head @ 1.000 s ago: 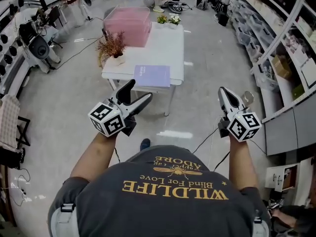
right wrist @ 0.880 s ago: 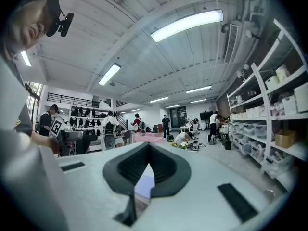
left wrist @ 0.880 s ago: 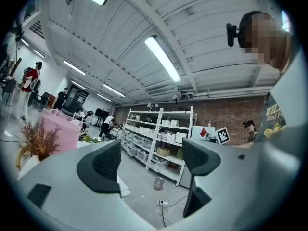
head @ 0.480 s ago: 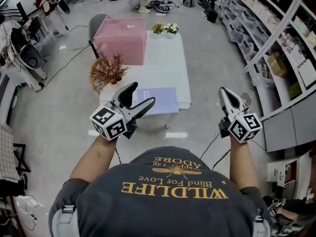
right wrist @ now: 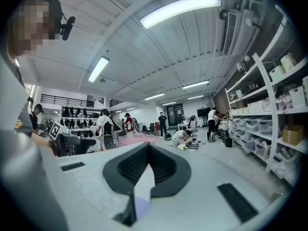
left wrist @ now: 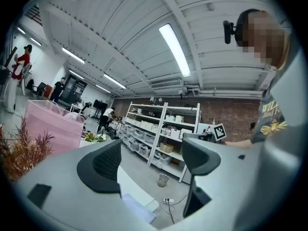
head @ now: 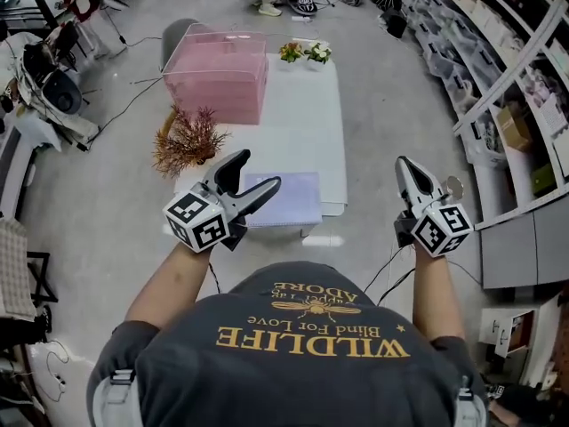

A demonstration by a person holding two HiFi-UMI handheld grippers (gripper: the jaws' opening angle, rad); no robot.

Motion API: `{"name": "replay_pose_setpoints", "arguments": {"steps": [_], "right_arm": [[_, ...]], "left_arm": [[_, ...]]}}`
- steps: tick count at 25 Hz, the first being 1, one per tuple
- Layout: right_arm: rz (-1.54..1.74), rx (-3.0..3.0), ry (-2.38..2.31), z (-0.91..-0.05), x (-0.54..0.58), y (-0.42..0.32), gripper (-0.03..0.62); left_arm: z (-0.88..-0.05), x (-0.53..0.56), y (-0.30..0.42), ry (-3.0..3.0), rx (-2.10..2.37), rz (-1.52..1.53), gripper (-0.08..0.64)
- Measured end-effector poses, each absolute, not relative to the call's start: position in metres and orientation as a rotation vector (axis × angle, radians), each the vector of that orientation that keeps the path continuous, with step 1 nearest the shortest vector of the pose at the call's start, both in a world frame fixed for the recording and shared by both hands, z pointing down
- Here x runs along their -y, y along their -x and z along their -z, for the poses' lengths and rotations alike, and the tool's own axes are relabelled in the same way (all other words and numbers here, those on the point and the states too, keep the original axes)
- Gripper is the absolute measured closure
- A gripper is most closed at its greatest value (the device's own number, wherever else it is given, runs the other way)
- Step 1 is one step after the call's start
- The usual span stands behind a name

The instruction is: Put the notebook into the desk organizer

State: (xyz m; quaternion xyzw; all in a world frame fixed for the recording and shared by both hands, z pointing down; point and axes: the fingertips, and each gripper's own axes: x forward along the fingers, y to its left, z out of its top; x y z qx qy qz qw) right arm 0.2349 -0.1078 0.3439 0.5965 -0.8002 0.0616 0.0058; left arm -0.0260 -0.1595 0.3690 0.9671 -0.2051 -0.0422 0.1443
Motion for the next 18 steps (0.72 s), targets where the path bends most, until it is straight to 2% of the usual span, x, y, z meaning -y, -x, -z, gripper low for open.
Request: {"name": "replay_pose_setpoints", "arguments": {"steps": [13,18], "right_arm": [[-0.231,2.737,-1.557,-0.357,0.203,-0.336,0.592],[-0.257,2.774,-1.47,-0.367,0.224,-0.325,0.592]], "left_arm": [[-0.373,0.198,-0.075,-2.641,0.825,0.144,0.172],[-0.402,0.2,-0.054,-2.587,0.925,0.043,0.172]]}}
